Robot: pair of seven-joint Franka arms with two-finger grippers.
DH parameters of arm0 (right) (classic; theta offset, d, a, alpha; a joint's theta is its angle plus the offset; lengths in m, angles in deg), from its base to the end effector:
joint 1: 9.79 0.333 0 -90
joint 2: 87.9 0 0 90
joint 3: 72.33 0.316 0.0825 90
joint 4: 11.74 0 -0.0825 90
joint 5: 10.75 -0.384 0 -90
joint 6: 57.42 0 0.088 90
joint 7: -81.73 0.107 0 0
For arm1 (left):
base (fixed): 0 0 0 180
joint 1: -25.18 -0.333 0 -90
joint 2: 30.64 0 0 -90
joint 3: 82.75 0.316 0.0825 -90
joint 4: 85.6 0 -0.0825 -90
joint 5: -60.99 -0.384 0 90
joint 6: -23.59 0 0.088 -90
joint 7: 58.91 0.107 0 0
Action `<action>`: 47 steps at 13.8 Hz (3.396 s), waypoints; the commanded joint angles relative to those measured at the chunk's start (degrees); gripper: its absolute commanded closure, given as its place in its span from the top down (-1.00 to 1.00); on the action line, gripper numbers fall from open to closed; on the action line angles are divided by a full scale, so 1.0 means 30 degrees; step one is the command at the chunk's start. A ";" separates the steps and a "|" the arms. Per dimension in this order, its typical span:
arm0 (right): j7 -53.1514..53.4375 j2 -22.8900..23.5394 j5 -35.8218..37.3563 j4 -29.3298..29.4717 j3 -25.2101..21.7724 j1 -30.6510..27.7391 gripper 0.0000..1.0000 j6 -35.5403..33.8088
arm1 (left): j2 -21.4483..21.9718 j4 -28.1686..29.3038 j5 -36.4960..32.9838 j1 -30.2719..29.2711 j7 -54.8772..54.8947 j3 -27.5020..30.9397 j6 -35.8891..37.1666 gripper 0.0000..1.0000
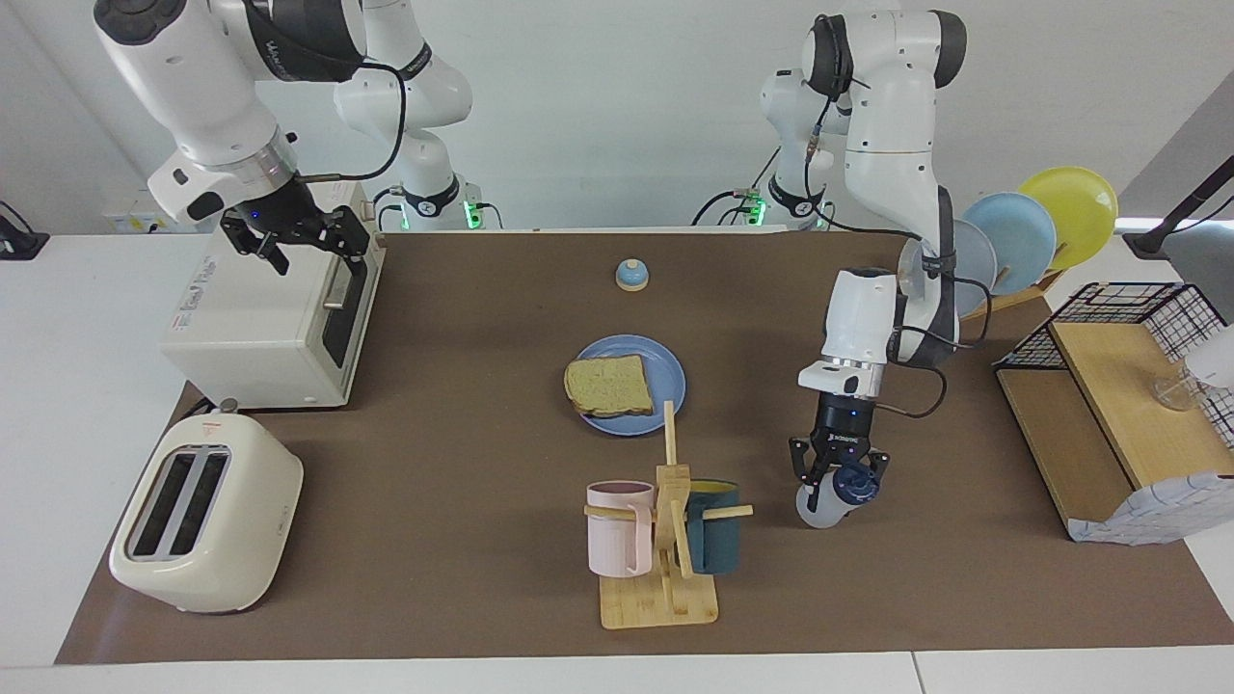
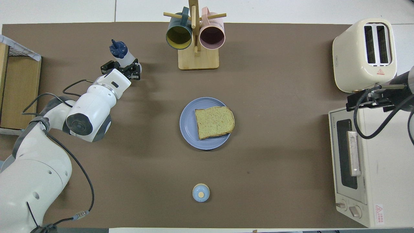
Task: Put bread on plate and add seasoning
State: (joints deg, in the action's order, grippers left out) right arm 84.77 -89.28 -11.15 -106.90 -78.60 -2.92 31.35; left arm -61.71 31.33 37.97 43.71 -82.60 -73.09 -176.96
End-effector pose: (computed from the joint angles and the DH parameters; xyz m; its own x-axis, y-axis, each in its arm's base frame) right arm 0.5418 0.0058 0.5935 0.9952 -0.0422 -0.0879 -0.0428 -0.9991 -0.0049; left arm 0.6202 -0.1551 0.2790 0.6114 -0.1440 0.7781 -0.2611 -0.9649 0.0266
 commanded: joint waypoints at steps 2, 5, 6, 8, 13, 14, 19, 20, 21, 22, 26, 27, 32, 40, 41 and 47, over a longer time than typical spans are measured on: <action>0.0188 -0.0275 -0.0333 -0.0359 0.0129 -0.0239 1.00 0.0146 | -0.0427 -0.0390 -0.0322 -0.0055 0.0076 0.0090 -0.0093 -1.00; 0.0188 -0.0275 -0.0333 -0.0359 0.0100 -0.0239 1.00 0.0146 | -0.0340 -0.0128 -0.0470 -0.0113 0.0076 0.0061 -0.0093 -0.20; 0.0188 -0.0275 -0.0333 -0.0359 0.0129 -0.0239 1.00 0.0146 | -0.0339 -0.0068 -0.0470 -0.0142 0.0076 0.0061 -0.0093 -0.01; 0.0188 -0.0275 -0.0333 -0.0359 0.0129 -0.0239 1.00 0.0146 | -0.0310 -0.0068 -0.0440 -0.0114 0.0076 0.0061 -0.0093 0.15; 0.0188 -0.0275 -0.0333 -0.0359 0.0129 -0.0268 1.00 0.0146 | -0.0222 0.0341 -0.0440 -0.0113 0.0076 0.0061 -0.0093 0.38; 0.0188 -0.0275 -0.0333 -0.0359 0.0100 -0.0239 1.00 0.0146 | -0.0193 0.0487 -0.0440 -0.0142 0.0076 0.0090 -0.0093 0.56; 0.0188 -0.0275 -0.0333 -0.0359 0.0100 -0.0239 1.00 0.0146 | 0.1969 0.2971 -0.0470 -0.0582 0.0076 0.0090 -0.0064 1.00; 0.0188 -0.0275 -0.0333 -0.0359 0.0100 -0.0239 1.00 0.0146 | 0.2932 0.4110 -0.0499 -0.0582 0.0076 0.0090 -0.0064 1.00; 0.0188 -0.0275 -0.0333 -0.0359 0.0129 -0.0239 1.00 0.0146 | 0.4073 0.5427 -0.0499 -0.0611 0.0105 0.0090 -0.0064 1.00; 0.0188 -0.0275 -0.0333 -0.0359 0.0129 -0.0239 1.00 0.0146 | 0.5216 0.6455 -0.0499 -0.0495 0.0076 0.0061 -0.0035 1.00; 0.0188 -0.0275 -0.0333 -0.0359 0.0100 -0.0239 1.00 0.0146 | 0.8352 0.7812 -0.0499 0.1581 -0.1673 0.0002 0.3725 1.00; 0.0188 -0.0275 -0.0333 -0.0388 0.0129 -0.0239 1.00 0.0146 | 0.9348 0.7610 -0.0499 0.2775 -0.2900 0.0002 0.6007 1.00; 0.0188 -0.0275 -0.0333 -0.0359 0.0100 -0.0239 1.00 0.0146 | 1.2020 0.3812 -0.0295 0.5479 -0.4642 -0.0290 1.6784 1.00; 0.0188 -0.0304 -0.0333 -0.0359 0.0129 -0.0239 1.00 0.0117 | 1.2258 -0.5303 0.4626 0.4905 0.2200 -0.0115 3.0713 1.00; 0.0188 -0.0304 -0.0333 -0.0359 0.0129 -0.0239 1.00 0.0117 | 1.2258 -0.5892 0.5092 0.4055 0.3781 -0.0115 3.1916 1.00; 0.0188 -0.0304 -0.0333 -0.0359 0.0129 -0.0239 1.00 0.0117 | 1.3367 -0.5173 0.6034 -0.1454 1.2192 0.0001 3.4098 1.00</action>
State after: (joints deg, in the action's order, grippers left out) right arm 84.77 -89.28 -11.16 -106.91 -78.60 -2.92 31.35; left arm -23.70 13.20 54.72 42.54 -51.64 -72.65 -75.60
